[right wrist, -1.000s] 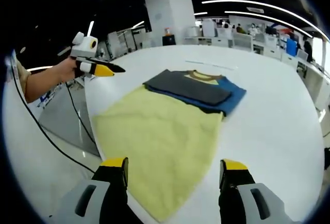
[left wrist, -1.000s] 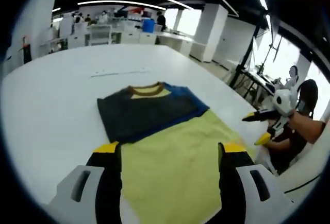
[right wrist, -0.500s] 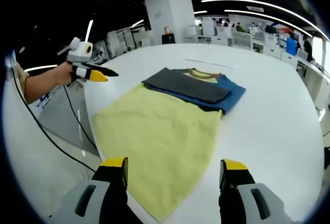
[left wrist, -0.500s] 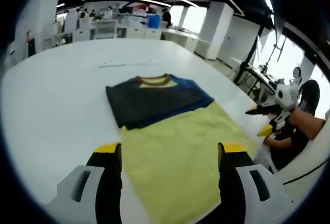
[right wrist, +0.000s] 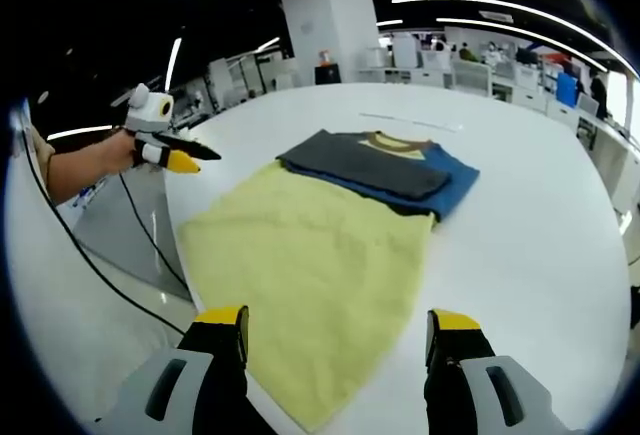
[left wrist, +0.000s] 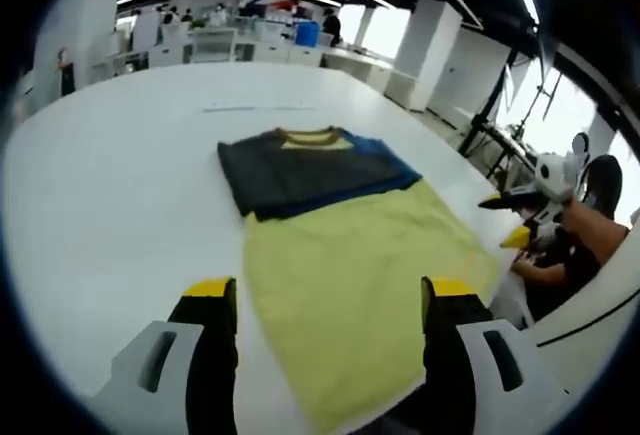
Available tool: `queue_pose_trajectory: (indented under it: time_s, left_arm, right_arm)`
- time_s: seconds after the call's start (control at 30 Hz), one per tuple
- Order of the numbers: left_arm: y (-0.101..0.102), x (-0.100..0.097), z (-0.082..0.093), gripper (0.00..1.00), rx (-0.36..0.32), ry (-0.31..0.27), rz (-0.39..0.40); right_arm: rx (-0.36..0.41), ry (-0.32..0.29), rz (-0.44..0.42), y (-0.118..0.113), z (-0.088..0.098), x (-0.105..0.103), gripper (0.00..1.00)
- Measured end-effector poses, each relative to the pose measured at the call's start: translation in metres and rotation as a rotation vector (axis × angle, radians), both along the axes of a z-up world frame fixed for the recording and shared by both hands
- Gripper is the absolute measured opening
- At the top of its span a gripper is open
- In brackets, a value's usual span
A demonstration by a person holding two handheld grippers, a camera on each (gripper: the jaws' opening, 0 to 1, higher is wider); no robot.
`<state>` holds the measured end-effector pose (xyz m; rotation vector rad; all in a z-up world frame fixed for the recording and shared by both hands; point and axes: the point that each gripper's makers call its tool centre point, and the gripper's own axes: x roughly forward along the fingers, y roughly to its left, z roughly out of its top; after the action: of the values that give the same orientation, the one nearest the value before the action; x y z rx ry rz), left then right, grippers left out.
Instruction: Fold the garment on the visible template until the final outline fits inside the template.
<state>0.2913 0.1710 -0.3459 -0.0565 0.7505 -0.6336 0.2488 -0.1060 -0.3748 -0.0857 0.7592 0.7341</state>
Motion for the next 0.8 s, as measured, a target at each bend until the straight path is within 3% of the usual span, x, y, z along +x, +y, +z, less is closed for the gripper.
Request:
queue_pose_trajectory:
  time_s: [0.27, 0.8]
  left_arm:
    - [0.012, -0.008, -0.008, 0.72, 0.021, 0.023, 0.01]
    - [0.018, -0.035, -0.03, 0.69, 0.027, 0.091, 0.002]
  right_arm:
    - [-0.003, 0.008, -0.003, -0.002, -0.002, -0.002, 0.71]
    - [-0.007, 0.021, -0.016, -0.006, -0.009, -0.007, 0.71]
